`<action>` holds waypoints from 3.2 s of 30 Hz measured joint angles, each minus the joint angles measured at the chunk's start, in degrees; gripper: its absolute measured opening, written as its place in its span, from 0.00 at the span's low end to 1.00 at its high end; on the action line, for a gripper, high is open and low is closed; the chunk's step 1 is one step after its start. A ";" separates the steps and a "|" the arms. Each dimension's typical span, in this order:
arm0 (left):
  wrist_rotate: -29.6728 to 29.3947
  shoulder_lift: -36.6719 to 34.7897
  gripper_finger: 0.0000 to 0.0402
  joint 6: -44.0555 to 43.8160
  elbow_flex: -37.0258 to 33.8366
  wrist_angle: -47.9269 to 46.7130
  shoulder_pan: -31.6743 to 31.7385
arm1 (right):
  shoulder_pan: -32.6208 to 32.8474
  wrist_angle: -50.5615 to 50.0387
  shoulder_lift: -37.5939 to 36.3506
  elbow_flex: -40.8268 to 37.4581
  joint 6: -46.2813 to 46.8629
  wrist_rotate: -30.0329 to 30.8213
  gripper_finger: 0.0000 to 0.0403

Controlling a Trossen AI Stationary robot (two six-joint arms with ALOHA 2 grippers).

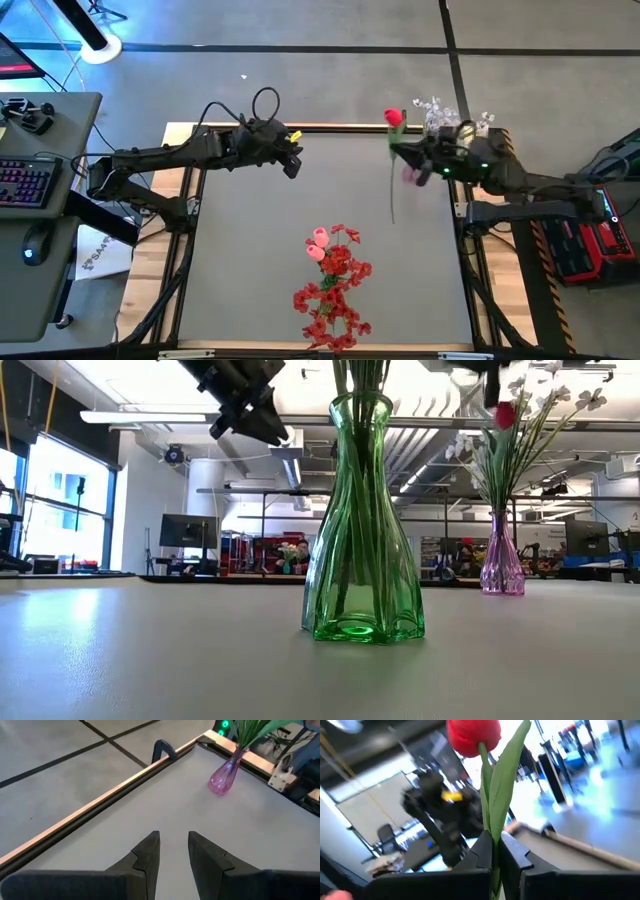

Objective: Sort flowers into vase by color
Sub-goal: Put the red flower into the purple vase

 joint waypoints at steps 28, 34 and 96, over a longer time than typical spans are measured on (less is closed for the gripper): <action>0.02 0.00 0.22 2.89 0.00 0.12 0.51 | 2.07 7.50 5.50 26.54 -48.40 13.25 0.00; 0.10 0.00 0.22 4.34 0.00 0.02 1.54 | -1.54 8.98 6.36 28.74 -51.05 26.26 0.00; 18.58 0.48 0.22 -1.64 -0.05 -7.25 9.55 | -38.36 6.07 -14.94 -10.29 -16.29 28.33 0.00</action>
